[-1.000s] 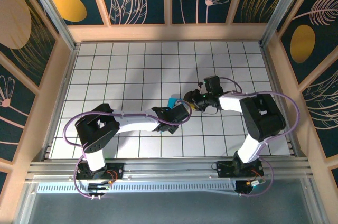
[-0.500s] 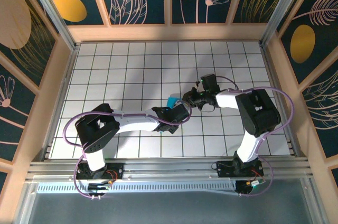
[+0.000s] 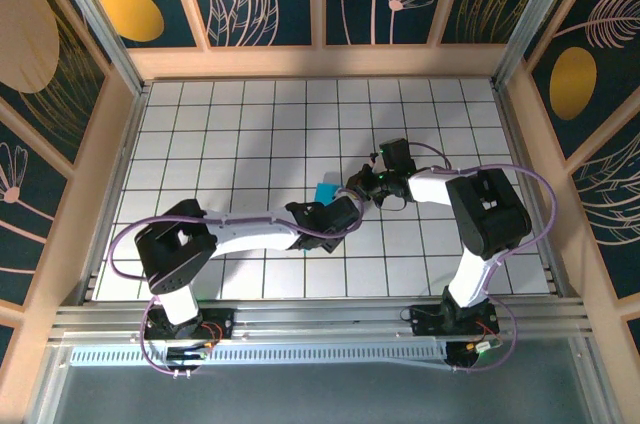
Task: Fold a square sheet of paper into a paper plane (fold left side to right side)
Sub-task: Fold the wing for the fifth time at the center of the table.
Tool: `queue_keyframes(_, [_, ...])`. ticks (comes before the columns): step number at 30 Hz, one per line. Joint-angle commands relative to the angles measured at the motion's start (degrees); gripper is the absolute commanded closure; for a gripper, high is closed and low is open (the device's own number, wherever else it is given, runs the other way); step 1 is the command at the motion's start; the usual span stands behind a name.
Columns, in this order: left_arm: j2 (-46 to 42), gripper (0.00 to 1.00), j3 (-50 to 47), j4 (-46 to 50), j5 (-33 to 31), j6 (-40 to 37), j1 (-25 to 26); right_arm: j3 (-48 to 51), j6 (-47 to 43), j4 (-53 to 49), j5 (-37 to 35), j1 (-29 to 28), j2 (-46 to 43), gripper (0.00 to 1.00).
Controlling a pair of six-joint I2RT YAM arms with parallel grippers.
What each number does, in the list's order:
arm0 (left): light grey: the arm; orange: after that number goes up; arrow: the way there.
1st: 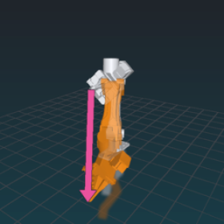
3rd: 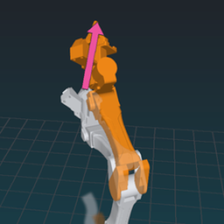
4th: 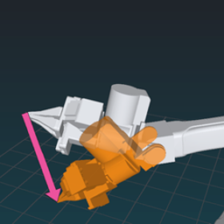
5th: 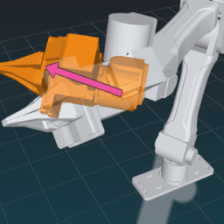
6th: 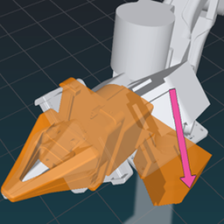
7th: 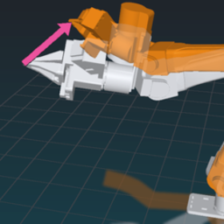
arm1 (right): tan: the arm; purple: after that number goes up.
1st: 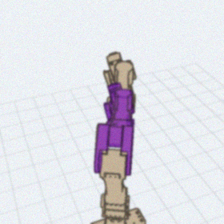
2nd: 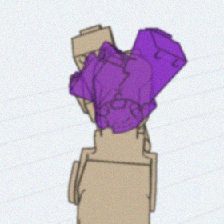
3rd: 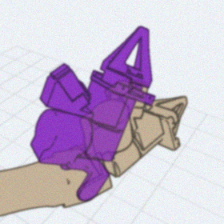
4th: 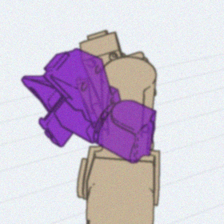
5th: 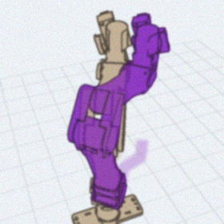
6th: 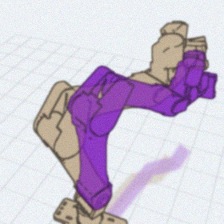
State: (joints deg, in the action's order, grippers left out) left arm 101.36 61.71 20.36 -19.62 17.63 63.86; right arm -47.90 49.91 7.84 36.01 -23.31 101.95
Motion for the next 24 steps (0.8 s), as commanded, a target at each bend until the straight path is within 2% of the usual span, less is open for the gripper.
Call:
queue_keyframes(1, [1.85,0.47,2.30,2.44,-3.69,0.66,1.23,-1.24,0.14,-1.16,-0.24,-0.48,-0.17,1.00])
queue_keyframes(5, [3.15,0.45,2.84,3.54,-6.70,1.67,1.32,-1.29,0.01,-1.12,-0.06,-0.50,-0.05,1.00])
queue_keyframes(18, [5.88,0.49,2.53,2.84,-6.23,2.01,1.51,-1.14,0.36,-0.89,-0.24,-0.68,0.23,1.00])
queue_keyframes(24, [7.10,0.53,3.05,3.33,-8.18,2.07,2.23,-1.14,0.63,-0.72,-0.16,-0.77,0.20,1.00])
